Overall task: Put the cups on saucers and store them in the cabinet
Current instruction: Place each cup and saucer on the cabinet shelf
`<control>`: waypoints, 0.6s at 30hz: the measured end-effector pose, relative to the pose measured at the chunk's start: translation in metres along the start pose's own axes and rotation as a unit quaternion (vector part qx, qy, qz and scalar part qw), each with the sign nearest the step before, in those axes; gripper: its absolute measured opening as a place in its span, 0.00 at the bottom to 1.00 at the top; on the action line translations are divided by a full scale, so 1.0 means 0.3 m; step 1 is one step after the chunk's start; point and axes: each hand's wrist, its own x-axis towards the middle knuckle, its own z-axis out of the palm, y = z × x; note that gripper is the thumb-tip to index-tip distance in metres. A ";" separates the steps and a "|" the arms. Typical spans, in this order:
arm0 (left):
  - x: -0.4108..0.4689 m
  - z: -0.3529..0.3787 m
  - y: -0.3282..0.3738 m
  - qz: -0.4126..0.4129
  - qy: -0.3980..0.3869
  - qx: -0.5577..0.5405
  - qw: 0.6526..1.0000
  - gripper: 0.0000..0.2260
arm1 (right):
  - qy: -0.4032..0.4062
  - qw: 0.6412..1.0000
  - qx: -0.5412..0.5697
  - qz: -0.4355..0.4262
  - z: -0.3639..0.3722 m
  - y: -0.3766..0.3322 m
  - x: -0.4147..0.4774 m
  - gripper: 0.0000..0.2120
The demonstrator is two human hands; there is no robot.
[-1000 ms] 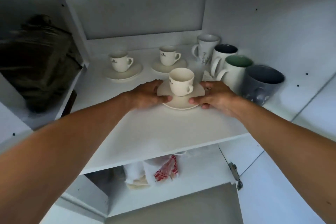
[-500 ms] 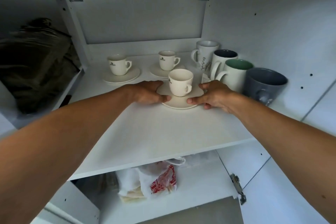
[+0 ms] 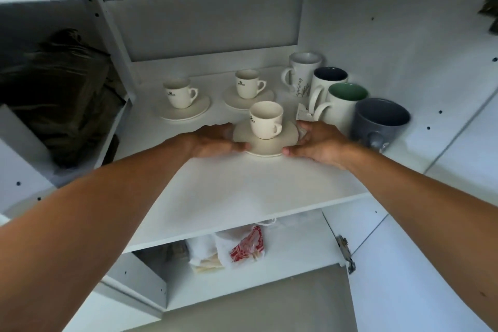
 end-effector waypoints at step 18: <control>-0.834 -0.079 0.321 -0.017 -0.067 0.264 0.962 0.41 | -0.140 0.953 -0.266 0.047 -0.204 -0.405 -0.856 0.45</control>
